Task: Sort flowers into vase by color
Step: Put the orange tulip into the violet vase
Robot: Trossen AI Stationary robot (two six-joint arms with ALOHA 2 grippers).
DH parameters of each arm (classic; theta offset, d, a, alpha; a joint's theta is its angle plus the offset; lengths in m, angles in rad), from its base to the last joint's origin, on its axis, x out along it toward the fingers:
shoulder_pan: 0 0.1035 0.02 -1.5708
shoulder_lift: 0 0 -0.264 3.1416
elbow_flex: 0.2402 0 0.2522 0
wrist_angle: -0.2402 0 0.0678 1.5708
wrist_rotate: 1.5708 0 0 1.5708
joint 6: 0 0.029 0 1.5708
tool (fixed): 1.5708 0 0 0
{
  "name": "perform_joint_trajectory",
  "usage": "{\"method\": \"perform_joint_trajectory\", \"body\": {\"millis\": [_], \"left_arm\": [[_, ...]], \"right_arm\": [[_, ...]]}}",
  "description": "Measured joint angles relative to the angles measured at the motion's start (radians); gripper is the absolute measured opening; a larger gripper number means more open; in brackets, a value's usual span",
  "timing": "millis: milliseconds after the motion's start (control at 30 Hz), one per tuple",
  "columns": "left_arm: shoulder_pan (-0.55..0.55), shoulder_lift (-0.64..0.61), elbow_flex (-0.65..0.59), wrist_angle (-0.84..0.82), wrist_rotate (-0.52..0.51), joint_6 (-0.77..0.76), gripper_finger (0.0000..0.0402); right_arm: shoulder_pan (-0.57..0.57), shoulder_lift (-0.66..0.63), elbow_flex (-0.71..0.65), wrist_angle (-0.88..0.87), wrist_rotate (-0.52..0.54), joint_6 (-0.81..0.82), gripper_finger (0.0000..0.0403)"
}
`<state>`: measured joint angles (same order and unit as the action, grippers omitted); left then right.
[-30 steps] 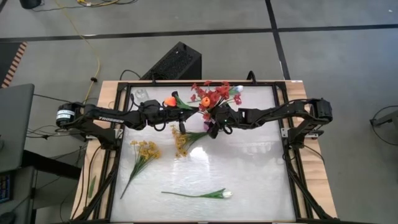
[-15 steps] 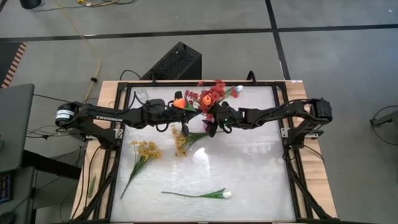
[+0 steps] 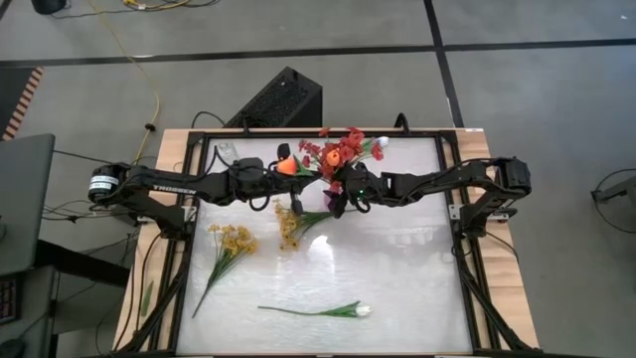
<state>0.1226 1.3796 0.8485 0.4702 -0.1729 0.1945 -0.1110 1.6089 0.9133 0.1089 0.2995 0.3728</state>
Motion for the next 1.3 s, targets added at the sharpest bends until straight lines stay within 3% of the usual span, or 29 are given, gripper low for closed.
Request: {"method": "perform_joint_trajectory", "body": {"millis": [633,1300], "left_arm": [[-0.039,0.000,0.001,-0.041,-0.009,0.115,0.0000],[-0.045,-0.002,0.001,-0.087,-0.022,0.117,0.0000]], "right_arm": [[0.018,0.081,-0.004,0.222,0.001,0.072,0.0249],[0.025,0.094,-0.002,0.281,-0.009,0.071,0.0249]]}}
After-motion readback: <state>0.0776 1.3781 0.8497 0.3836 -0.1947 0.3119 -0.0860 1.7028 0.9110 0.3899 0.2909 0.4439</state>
